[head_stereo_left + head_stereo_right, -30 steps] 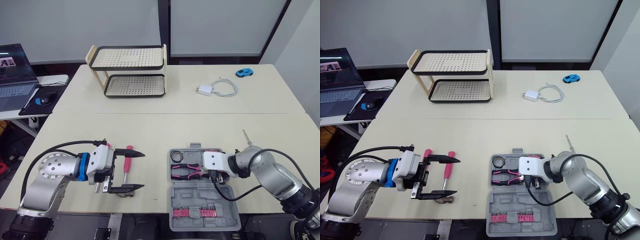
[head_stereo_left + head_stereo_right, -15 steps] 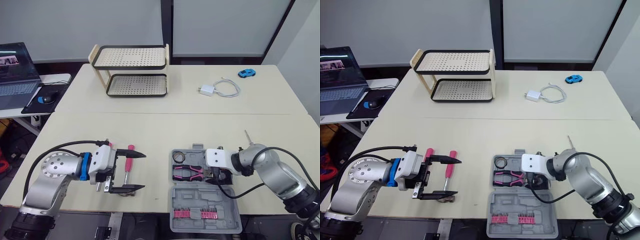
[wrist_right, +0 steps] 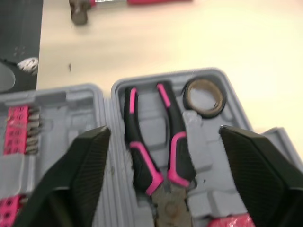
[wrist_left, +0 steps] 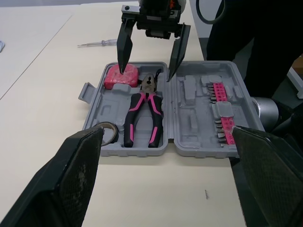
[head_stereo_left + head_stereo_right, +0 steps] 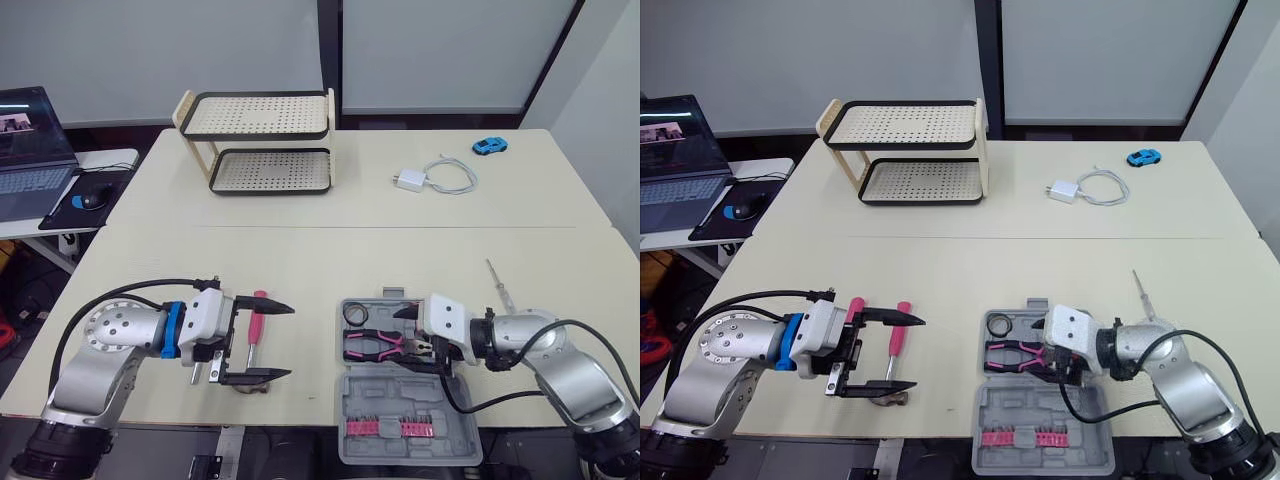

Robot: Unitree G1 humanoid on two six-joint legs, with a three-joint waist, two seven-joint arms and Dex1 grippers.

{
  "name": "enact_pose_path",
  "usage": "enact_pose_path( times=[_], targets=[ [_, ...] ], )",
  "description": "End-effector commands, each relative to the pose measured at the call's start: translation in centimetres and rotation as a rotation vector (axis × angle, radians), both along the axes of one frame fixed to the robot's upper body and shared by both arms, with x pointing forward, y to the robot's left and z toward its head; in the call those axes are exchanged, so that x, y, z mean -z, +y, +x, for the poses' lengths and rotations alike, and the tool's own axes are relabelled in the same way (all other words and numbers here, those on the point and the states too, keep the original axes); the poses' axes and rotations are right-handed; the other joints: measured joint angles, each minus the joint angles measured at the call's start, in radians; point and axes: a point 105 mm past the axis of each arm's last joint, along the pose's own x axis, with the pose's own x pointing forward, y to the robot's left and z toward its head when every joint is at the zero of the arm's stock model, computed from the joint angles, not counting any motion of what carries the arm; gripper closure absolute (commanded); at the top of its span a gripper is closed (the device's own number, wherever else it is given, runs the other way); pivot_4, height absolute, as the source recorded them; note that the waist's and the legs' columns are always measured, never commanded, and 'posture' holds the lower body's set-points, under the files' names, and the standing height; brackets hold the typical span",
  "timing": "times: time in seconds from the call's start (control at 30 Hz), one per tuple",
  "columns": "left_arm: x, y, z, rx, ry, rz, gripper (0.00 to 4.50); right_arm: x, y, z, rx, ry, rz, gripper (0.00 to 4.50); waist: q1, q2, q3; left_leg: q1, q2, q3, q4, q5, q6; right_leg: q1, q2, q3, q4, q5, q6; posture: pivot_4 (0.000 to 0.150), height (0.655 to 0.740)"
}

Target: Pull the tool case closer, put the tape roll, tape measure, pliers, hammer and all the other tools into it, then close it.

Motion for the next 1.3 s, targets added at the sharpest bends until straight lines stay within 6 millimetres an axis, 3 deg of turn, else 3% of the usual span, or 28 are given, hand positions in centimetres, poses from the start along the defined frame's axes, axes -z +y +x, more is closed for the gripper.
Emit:
enact_pose_path(
  times=[0.03, 0.27, 0.3, 0.67, 1.03, 1.17, 1.3],
  targets=[
    [-0.4, -0.2, -0.1, 0.027, -0.011, -0.005, 0.0, 0.0, 0.2, 0.3, 0.014, -0.07, 0.065, 1.77, 0.001, 0.0, 0.0, 0.0, 0.0, 0.0, 0.0, 0.0, 0.0, 0.0, 0.0, 0.0, 0.0, 0.0, 0.0, 0.15, 0.74],
    [-0.4, -0.2, -0.2, 0.042, -0.017, 0.005, 0.0, 2.2, 0.0, 0.3, 0.061, -0.071, 0.115, 4.34, 0.0, 0.0, 0.0, 0.0, 0.0, 0.0, 0.0, 0.0, 0.0, 0.0, 0.0, 0.0, 0.0, 0.0, 0.0, 0.15, 0.74],
    [-0.4, -0.3, -0.2, 0.044, -0.017, 0.006, 0.0, 2.5, 0.0, 0.3, 0.065, -0.069, 0.116, 4.46, 0.0, 0.0, 0.0, 0.0, 0.0, 0.0, 0.0, 0.0, 0.0, 0.0, 0.0, 0.0, 0.0, 0.0, 0.0, 0.15, 0.74],
    [-0.4, -0.3, -0.3, 0.043, -0.016, 0.013, 0.0, 5.9, -1.8, 1.8, 0.173, -0.01, 0.061, 4.46, 0.0, 0.0, 0.0, 0.001, 0.0, 0.0, 0.0, 0.0, 0.0, 0.0, 0.0, 0.001, 0.0, 0.0, 0.0, 0.15, 0.74],
    [-0.4, -0.3, -0.3, 0.041, -0.012, 0.018, 0.0, 8.9, -2.8, 0.6, 0.171, 0.1, -0.055, 4.46, 0.0, -0.004, -0.004, 0.002, 0.0, 0.0, 0.0, 0.0, 0.0, 0.001, 0.001, 0.0, 0.0, 0.0, 0.0, 0.15, 0.74],
    [-0.4, -0.3, -0.3, 0.04, -0.014, 0.021, 0.0, 8.7, -3.0, 0.8, 0.188, 0.093, -0.048, 4.46, 0.0, -0.006, -0.006, 0.003, 0.0, -0.002, 0.0, 0.0, 0.0, 0.001, 0.001, -0.001, 0.0, 0.0, 0.0, 0.15, 0.74],
    [-0.5, 0.0, -0.1, 0.027, -0.012, 0.021, 0.0, 6.8, -2.9, 1.2, 0.171, 0.046, -0.003, 4.46, 0.003, -0.006, -0.007, 0.004, 0.0, -0.002, 0.0, -0.002, 0.003, 0.002, 0.001, -0.001, 0.0, 0.0, 0.0, 0.15, 0.74]
  ],
)
